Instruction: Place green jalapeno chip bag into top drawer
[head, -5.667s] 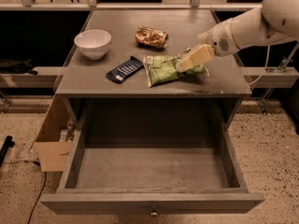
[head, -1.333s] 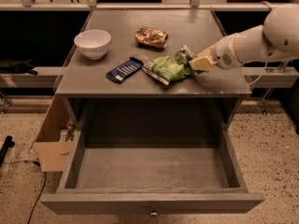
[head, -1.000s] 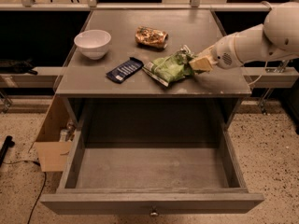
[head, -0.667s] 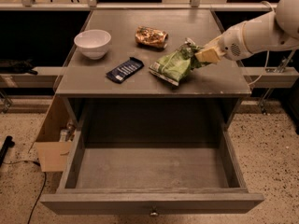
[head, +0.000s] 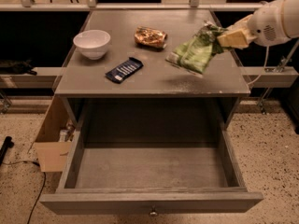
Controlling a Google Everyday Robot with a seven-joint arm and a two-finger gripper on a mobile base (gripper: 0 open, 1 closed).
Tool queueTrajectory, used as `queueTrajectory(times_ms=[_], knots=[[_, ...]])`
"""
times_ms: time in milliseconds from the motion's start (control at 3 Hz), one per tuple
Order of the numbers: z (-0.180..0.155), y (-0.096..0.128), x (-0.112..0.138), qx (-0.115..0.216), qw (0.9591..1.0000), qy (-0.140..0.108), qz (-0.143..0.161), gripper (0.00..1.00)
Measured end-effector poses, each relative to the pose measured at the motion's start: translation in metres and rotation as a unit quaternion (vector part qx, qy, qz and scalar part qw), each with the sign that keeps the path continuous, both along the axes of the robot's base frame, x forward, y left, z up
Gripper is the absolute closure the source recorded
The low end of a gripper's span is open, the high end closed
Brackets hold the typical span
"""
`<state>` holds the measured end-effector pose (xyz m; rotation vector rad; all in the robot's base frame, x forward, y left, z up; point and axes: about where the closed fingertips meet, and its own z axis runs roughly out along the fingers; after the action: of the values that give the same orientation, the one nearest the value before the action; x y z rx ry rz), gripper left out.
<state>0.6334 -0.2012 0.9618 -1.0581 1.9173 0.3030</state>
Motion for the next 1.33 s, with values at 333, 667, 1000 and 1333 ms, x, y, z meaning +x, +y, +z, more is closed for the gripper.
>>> queueTrajectory(times_ms=[333, 667, 1000, 1333], knots=[[-0.005, -0.019, -0.049, 0.009, 0.9999, 0.009, -0.012, 1.00], [-0.026, -0.043, -0.105, 0.021, 0.9989, 0.031, -0.028, 1.00], [-0.040, -0.055, -0.150, 0.025, 0.9981, 0.046, -0.033, 1.00], [-0.057, -0.059, -0.195, 0.034, 0.9965, 0.067, -0.036, 1.00]])
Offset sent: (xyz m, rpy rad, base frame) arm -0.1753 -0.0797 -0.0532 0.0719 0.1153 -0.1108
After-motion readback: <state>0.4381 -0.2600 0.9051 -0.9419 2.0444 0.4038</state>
